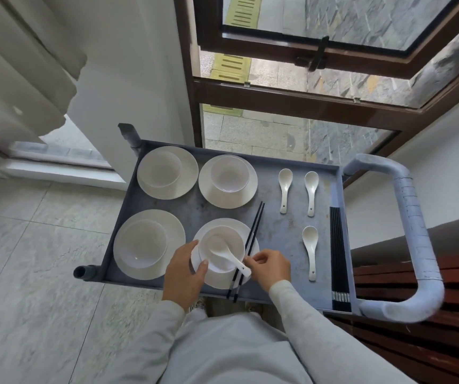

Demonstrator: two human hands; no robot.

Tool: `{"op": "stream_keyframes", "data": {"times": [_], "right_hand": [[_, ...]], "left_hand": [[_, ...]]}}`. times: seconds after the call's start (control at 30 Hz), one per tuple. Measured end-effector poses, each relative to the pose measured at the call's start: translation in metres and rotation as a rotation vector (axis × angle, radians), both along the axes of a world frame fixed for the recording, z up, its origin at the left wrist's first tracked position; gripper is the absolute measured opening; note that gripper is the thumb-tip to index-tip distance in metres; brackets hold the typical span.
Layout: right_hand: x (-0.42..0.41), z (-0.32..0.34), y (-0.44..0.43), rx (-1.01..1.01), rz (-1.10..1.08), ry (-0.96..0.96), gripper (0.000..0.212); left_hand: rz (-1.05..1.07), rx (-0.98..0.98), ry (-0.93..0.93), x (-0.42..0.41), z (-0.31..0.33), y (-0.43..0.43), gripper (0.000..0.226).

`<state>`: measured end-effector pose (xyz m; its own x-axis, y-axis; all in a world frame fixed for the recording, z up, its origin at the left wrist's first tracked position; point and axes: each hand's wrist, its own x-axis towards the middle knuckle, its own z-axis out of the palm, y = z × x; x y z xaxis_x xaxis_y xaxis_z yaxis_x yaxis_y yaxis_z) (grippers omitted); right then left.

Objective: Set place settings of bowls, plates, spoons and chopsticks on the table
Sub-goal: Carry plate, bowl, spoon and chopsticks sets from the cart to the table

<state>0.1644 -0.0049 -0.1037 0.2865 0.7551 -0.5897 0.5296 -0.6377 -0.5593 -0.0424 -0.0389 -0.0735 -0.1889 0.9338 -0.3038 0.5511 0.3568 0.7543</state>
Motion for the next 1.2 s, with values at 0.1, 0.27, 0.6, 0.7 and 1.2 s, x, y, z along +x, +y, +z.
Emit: {"op": "stream_keyframes", "data": {"times": [0.1, 0.27, 0.6, 0.7, 1.2], "right_hand": [[0.002, -0.001, 0.003, 0.041, -0.069, -0.010, 0.032], [0.004, -0.004, 0.020, 0.044, -0.125, 0.046, 0.054], [0.005, -0.013, 0.028, 0.022, -0.125, 0.081, 0.040], [0.011, -0.014, 0.025, 0.028, -0.114, 0.116, 0.037], [0.033, 0.043, 0.046, 0.149, 0.277, 0.370, 0.042]], "left_hand": [[0.074, -0.054, -0.016, -0.004, -0.008, -0.003, 0.059], [0.224, -0.241, -0.140, -0.010, -0.018, -0.007, 0.074], [0.230, -0.305, -0.282, -0.006, -0.025, 0.008, 0.056], [0.229, -0.333, -0.302, -0.006, -0.030, 0.009, 0.047], [0.579, -0.126, -0.570, 0.010, 0.033, -0.040, 0.056]]}}
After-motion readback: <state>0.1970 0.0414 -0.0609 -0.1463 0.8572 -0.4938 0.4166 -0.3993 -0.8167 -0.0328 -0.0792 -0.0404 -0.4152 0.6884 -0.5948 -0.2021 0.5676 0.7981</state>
